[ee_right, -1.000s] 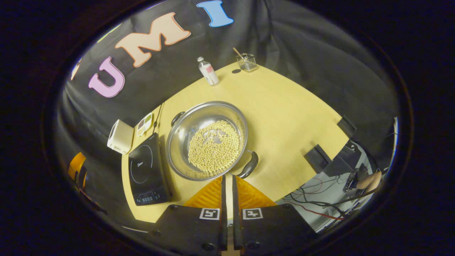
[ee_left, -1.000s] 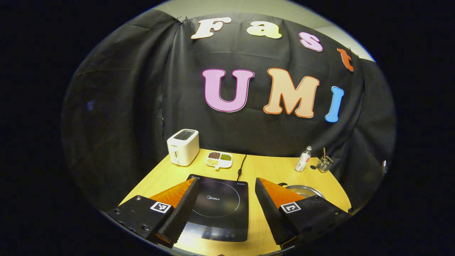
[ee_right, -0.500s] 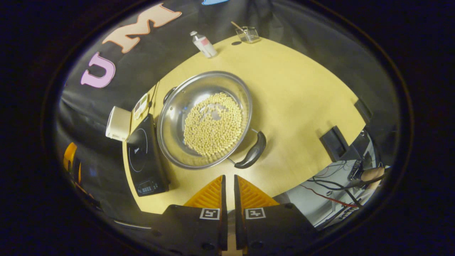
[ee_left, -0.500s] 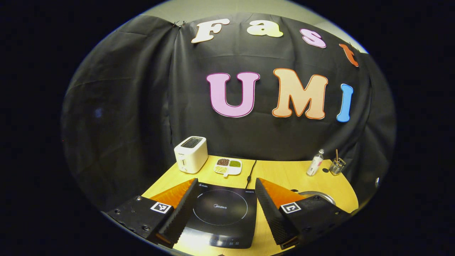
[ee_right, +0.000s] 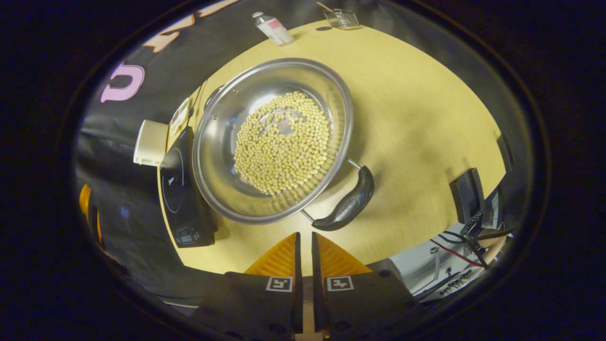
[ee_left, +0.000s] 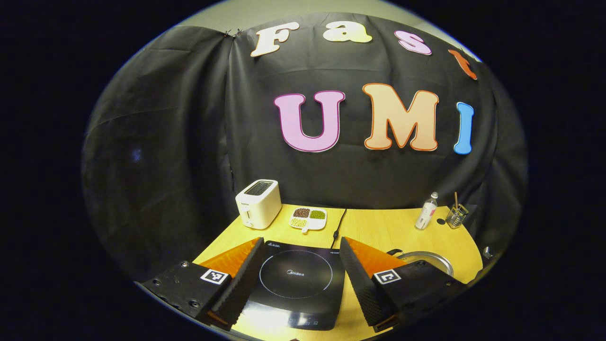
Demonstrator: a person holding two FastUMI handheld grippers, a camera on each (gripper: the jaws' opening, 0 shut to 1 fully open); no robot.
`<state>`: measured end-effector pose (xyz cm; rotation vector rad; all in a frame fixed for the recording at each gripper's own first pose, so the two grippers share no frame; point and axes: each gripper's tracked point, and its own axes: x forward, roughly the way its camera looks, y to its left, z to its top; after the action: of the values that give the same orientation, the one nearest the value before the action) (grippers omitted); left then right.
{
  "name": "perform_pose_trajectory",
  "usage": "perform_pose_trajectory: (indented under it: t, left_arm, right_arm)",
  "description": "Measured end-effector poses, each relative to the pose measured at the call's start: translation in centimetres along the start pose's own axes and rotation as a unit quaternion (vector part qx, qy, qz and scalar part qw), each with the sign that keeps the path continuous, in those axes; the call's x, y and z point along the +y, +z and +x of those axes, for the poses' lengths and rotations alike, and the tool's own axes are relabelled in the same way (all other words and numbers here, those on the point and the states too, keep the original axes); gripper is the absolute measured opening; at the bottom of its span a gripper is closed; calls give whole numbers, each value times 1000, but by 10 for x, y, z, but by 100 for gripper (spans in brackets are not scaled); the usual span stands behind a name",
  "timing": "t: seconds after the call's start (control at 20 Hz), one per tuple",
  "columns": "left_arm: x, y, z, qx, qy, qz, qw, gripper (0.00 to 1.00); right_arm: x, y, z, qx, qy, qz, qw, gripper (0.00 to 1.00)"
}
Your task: First push the handle of the pot to place it horizontally, then grasp the pot with both hands and set it on the induction cooktop.
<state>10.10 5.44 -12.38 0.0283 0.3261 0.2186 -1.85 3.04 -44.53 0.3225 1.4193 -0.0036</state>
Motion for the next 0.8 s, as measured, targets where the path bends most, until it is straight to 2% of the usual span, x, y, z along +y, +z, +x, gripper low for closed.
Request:
perform_pose_trajectory:
  t: [0.05,0.15,0.25,0.4,0.45,0.55,0.8]
  left_arm:
    - [-2,-1,-1,2,0,-1,1000,96]
    - [-5,-2,0,6,3,0,1000,92]
    - [-8,-6,0,10,7,1,1000,96]
    - [-13,-8,-1,14,11,1,1000,93]
    - [-15,-8,-1,14,11,-1,1000,96]
    - [-17,-11,-2,17,14,-3,1000,92]
    - [-20,-29,0,40,23,-9,999,95]
  right_arm:
    - [-2,0,1,4,0,-1,1000,12]
    - [-3,2,3,12,6,5,1000,12]
    - [-7,4,5,17,3,5,1000,11]
    - [-14,13,4,17,-3,5,1000,10]
    - [-18,17,3,14,-7,5,1000,10]
    - [-27,25,1,10,-9,10,1000,10]
    - [-42,49,-3,0,-18,9,1000,11]
